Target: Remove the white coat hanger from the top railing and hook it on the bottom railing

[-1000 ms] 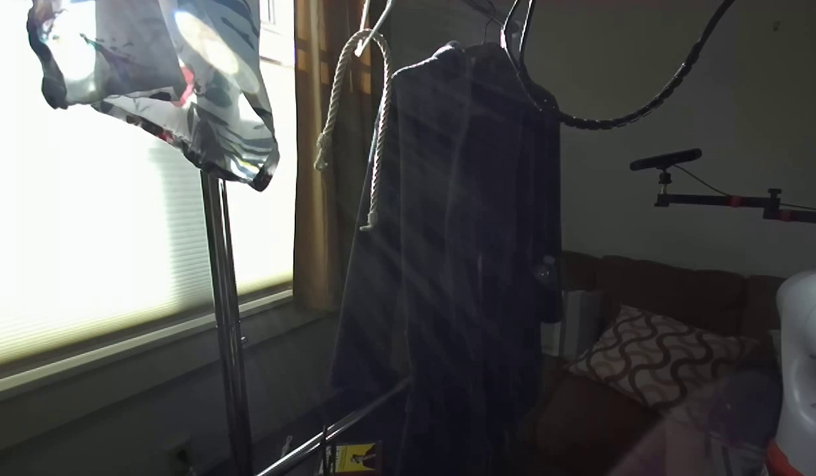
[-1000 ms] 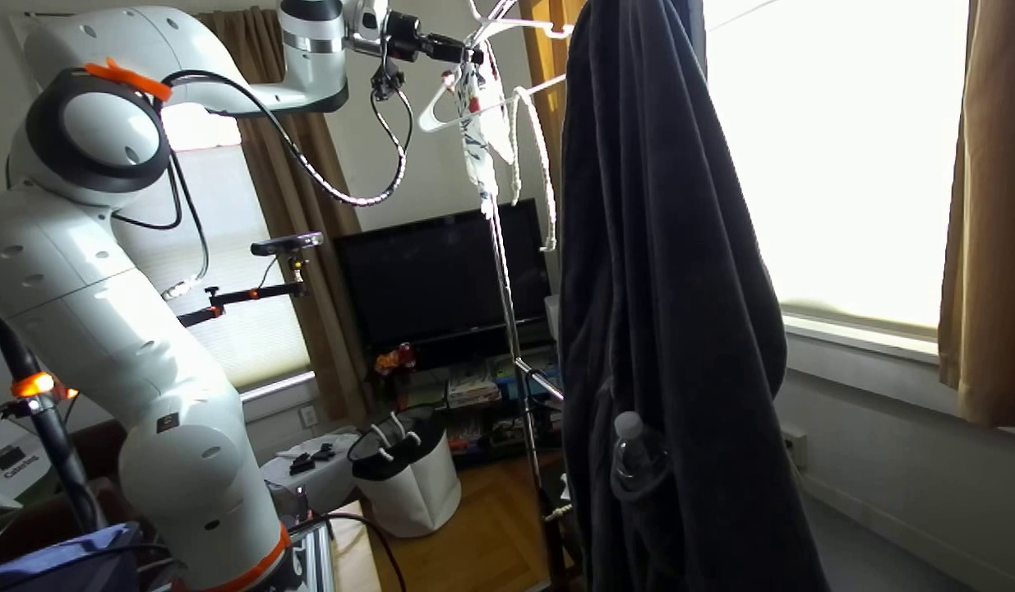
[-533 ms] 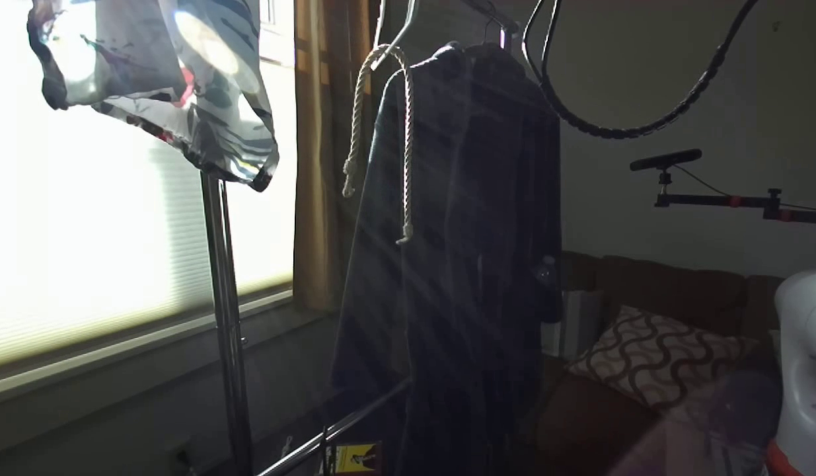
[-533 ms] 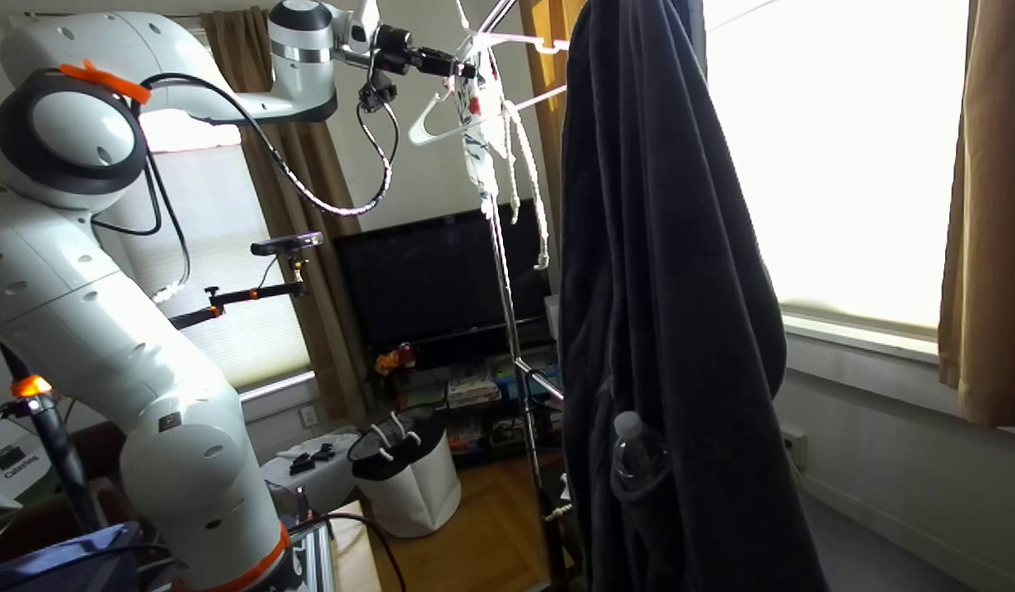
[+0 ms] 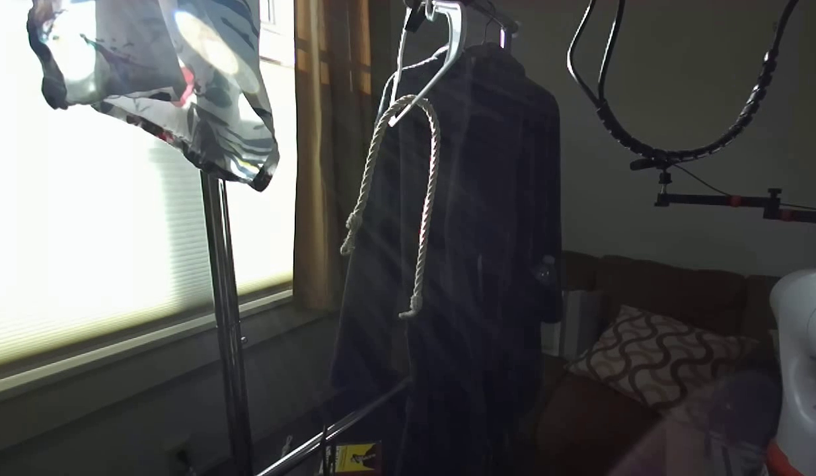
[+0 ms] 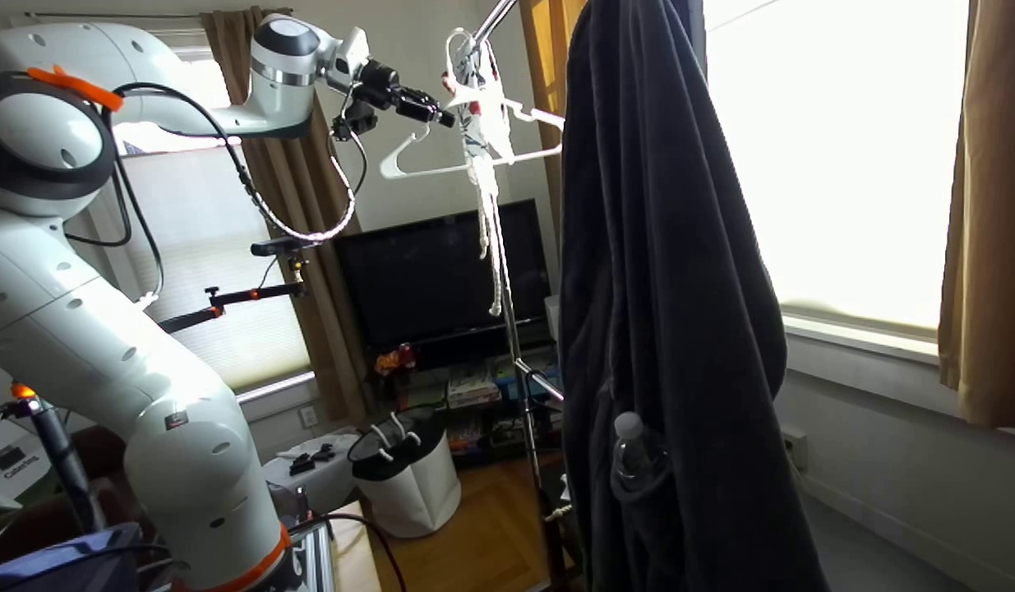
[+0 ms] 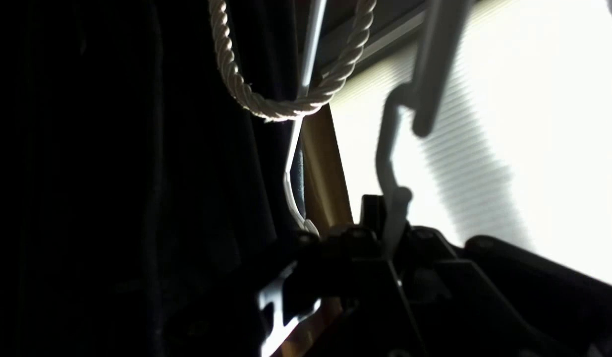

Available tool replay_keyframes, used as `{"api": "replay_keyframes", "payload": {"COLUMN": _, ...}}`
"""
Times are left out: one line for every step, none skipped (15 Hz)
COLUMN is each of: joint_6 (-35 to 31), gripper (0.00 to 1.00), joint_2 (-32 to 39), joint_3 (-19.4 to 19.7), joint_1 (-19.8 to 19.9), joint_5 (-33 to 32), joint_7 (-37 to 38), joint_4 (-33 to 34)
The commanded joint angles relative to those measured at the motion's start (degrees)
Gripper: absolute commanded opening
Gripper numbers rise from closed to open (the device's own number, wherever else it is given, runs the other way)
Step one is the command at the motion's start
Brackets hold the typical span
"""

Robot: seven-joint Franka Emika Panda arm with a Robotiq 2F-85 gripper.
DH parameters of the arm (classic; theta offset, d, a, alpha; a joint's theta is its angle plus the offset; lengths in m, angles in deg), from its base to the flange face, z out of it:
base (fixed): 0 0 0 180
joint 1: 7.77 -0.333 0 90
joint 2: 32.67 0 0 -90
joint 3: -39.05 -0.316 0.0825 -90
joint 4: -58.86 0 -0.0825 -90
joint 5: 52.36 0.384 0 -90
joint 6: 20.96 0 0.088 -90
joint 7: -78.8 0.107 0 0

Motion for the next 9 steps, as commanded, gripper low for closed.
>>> {"api": "replay_keyframes", "payload": {"joint_6": 3.96, "gripper": 0.01, "joint_2": -3.02, "joint_3": 1.63, "joint_1": -1.74, "joint_5": 9.93, "joint_7": -5.55, "joint_4": -5.01}}
{"api": "replay_keyframes", "payload": {"joint_6": 4.27, "gripper": 0.01, "joint_2": -3.28, "joint_3": 2.12, "joint_1": -1.91, "joint_5": 12.58, "joint_7": -7.53, "joint_4": -6.18}}
{"api": "replay_keyframes", "payload": {"joint_6": 5.32, "gripper": 0.01, "joint_2": -3.29, "joint_3": 2.28, "joint_1": -1.64, "joint_5": 14.77, "joint_7": -9.51, "joint_4": -6.92}}
{"api": "replay_keyframes", "payload": {"joint_6": 5.93, "gripper": 0.01, "joint_2": -3.24, "joint_3": 2.62, "joint_1": -1.56, "joint_5": 17.02, "joint_7": -11.54, "joint_4": -7.74}}
{"api": "replay_keyframes", "payload": {"joint_6": 5.99, "gripper": 0.01, "joint_2": -3.19, "joint_3": 3.16, "joint_1": -1.82, "joint_5": 19.32, "joint_7": -14.08, "joint_4": -8.32}}
{"api": "replay_keyframes", "payload": {"joint_6": 5.91, "gripper": 0.01, "joint_2": -3.02, "joint_3": 3.64, "joint_1": -1.96, "joint_5": 21.52, "joint_7": -16.53, "joint_4": -8.87}}
{"api": "replay_keyframes", "payload": {"joint_6": 5.05, "gripper": 0.01, "joint_2": -3.01, "joint_3": 4.24, "joint_1": -2.12, "joint_5": 23.96, "joint_7": -18.78, "joint_4": -9.93}}
{"api": "replay_keyframes", "payload": {"joint_6": 4.84, "gripper": 0.01, "joint_2": -2.95, "joint_3": 4.73, "joint_1": -2.20, "joint_5": 26.21, "joint_7": -21.37, "joint_4": -10.58}}
{"api": "replay_keyframes", "payload": {"joint_6": 4.65, "gripper": 0.01, "joint_2": -3.04, "joint_3": 5.18, "joint_1": -2.26, "joint_5": 28.11, "joint_7": -24.30, "joint_4": -11.67}}
